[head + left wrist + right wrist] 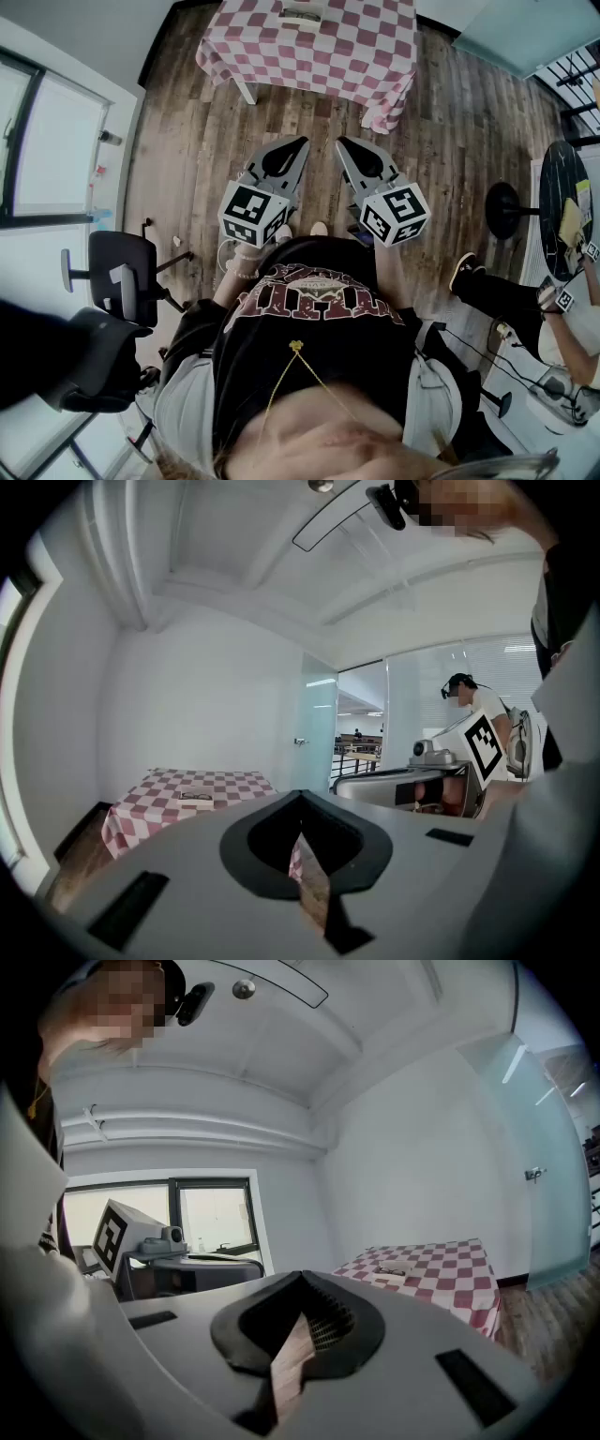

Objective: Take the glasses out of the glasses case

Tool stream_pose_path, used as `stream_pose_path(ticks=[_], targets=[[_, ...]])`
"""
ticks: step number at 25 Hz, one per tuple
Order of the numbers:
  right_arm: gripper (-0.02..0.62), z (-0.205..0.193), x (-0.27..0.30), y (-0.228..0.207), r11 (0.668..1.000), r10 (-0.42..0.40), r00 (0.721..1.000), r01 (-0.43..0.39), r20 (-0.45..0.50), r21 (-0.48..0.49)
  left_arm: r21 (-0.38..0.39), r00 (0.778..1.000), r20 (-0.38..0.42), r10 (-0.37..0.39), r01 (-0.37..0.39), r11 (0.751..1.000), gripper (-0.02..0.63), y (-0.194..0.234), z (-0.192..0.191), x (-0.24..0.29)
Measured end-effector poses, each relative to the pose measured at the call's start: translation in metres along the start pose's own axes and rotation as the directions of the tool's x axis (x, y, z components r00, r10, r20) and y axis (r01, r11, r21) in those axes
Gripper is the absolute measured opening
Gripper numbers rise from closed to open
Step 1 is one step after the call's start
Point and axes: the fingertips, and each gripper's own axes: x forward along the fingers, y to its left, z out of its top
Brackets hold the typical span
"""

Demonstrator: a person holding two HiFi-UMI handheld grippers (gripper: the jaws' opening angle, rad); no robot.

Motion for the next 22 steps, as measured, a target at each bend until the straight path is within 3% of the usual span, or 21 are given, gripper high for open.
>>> stream_pose_path(ticks=[14,22], targets=[[0.020,-0.004,-0.014,-0.023,0.997,0.072,0.997,-0.072,-0.005,-0.002,-0.016,0.997,-0.020,0.069,-0.070,0.997,0.000,-0.007,-0.011,0.006],[0.020,-0.002,0.009,-0.032,0.996,0.085,0.996,-0.085,-0.020,-0.006,-0.037,0.993,-0.012,0.114,-0.114,0.993,0.000,0.028,-0.009,0.015]])
